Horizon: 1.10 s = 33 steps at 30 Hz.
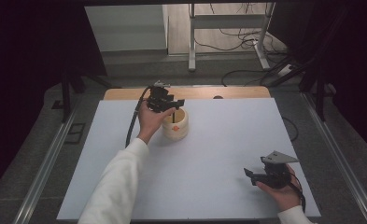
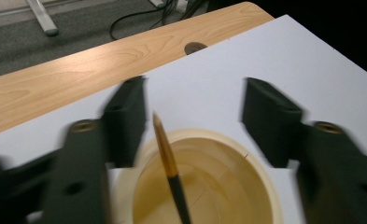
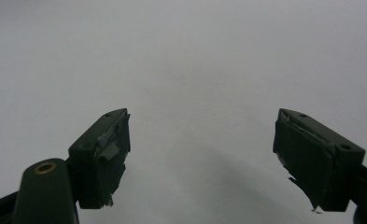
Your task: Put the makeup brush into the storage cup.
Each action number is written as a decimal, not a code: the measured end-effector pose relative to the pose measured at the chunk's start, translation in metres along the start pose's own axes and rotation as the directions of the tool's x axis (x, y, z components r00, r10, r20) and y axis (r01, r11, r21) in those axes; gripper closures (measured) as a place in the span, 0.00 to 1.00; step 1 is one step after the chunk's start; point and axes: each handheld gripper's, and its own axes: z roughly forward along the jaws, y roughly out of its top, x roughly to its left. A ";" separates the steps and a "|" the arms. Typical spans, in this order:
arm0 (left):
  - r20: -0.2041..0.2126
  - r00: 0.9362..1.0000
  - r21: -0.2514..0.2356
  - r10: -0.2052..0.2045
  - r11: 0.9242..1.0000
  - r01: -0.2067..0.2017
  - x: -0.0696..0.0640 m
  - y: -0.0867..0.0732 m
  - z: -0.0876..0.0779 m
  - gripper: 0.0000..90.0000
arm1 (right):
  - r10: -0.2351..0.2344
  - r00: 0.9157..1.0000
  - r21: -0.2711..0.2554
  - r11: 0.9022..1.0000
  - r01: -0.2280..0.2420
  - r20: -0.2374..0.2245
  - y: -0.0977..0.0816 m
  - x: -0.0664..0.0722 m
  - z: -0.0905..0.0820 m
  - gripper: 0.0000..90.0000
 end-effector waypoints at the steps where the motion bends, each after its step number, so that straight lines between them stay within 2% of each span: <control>1: -0.005 1.000 0.003 0.002 1.000 -0.002 0.000 0.000 -0.002 0.36 | 0.000 1.000 0.000 1.000 0.000 0.000 0.000 0.000 0.000 0.22; 3: -0.037 0.999 -0.010 0.013 1.000 -0.013 -0.003 0.000 -0.006 0.26 | 0.000 1.000 0.000 1.000 0.000 0.001 0.000 0.000 0.000 0.22; 4: -0.046 0.999 -0.019 0.017 1.000 -0.018 -0.005 -0.001 -0.008 0.24 | -0.001 1.000 0.000 1.000 0.001 0.001 0.000 0.000 0.000 0.22; 10: -0.023 0.999 -0.003 0.026 1.000 -0.026 -0.010 -0.001 -0.013 0.17 | -0.004 1.000 0.002 1.000 0.004 0.001 0.000 0.001 0.000 0.21; 17: -0.012 1.000 0.001 0.029 1.000 -0.029 -0.010 -0.004 -0.017 0.15 | -0.003 1.000 0.001 1.000 0.003 0.000 0.000 0.001 0.000 0.21; 29: 0.008 0.999 -0.017 0.043 0.999 -0.043 -0.014 -0.013 -0.034 0.14 | 0.000 1.000 -0.003 1.000 0.000 -0.005 0.000 0.000 0.001 0.21; 33: -0.008 0.998 -0.011 0.069 0.998 -0.069 -0.016 -0.017 -0.039 0.14 | 0.002 1.000 -0.011 1.000 -0.002 -0.009 0.001 -0.001 0.001 0.21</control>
